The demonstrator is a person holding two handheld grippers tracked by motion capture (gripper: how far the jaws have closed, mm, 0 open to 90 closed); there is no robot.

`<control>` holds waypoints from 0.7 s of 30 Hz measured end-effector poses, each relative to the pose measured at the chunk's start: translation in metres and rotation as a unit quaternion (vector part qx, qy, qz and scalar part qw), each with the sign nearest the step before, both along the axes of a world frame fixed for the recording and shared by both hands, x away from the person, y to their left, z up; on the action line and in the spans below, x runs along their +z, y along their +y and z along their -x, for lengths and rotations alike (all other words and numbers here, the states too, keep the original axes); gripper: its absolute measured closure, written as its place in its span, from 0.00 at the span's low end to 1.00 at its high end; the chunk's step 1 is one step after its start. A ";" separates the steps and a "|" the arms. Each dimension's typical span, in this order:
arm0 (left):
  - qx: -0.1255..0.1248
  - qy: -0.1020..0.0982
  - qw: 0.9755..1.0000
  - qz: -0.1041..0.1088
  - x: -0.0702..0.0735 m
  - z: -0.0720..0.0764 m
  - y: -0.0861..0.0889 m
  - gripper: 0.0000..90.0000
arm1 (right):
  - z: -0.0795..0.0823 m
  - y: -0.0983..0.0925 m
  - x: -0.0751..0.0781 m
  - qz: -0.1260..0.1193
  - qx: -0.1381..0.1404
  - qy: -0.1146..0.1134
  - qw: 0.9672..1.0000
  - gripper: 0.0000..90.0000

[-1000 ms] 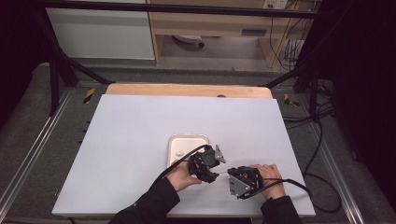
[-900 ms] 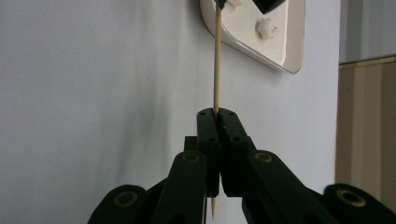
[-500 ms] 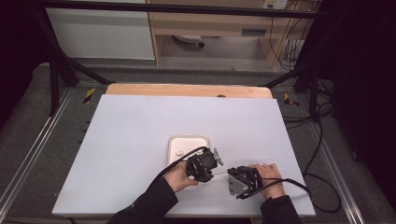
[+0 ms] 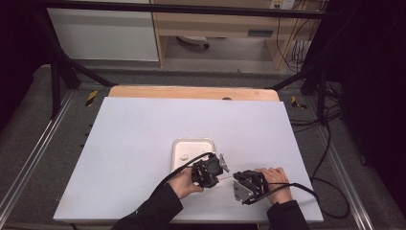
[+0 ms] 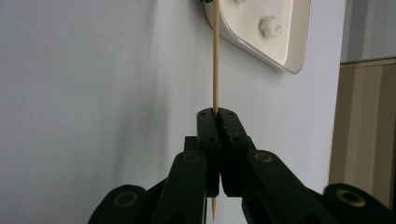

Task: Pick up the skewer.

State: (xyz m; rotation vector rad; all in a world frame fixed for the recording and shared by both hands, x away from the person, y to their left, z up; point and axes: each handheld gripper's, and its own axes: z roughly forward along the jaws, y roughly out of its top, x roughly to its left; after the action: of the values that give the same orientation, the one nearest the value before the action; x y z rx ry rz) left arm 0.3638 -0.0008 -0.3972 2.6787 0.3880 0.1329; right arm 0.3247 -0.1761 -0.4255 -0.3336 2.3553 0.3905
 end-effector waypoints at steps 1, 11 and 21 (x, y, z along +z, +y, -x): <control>0.000 -0.001 1.000 0.001 0.000 0.000 0.000 0.98 | 0.000 0.000 0.000 0.001 0.001 0.000 1.000 0.99; 0.007 -0.013 1.000 0.002 -0.002 0.001 0.004 0.98 | -0.001 0.001 0.001 -0.027 -0.018 0.003 0.999 0.88; 0.039 -0.020 0.999 0.028 -0.002 0.001 0.034 0.98 | -0.011 -0.017 0.021 -0.190 -0.135 0.117 0.965 0.46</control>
State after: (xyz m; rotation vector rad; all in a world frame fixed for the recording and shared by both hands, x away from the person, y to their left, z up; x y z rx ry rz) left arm 0.3632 0.0335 -0.3988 2.6030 0.4764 0.1947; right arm 0.3357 -0.1935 -0.4049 0.2249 2.4399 0.7670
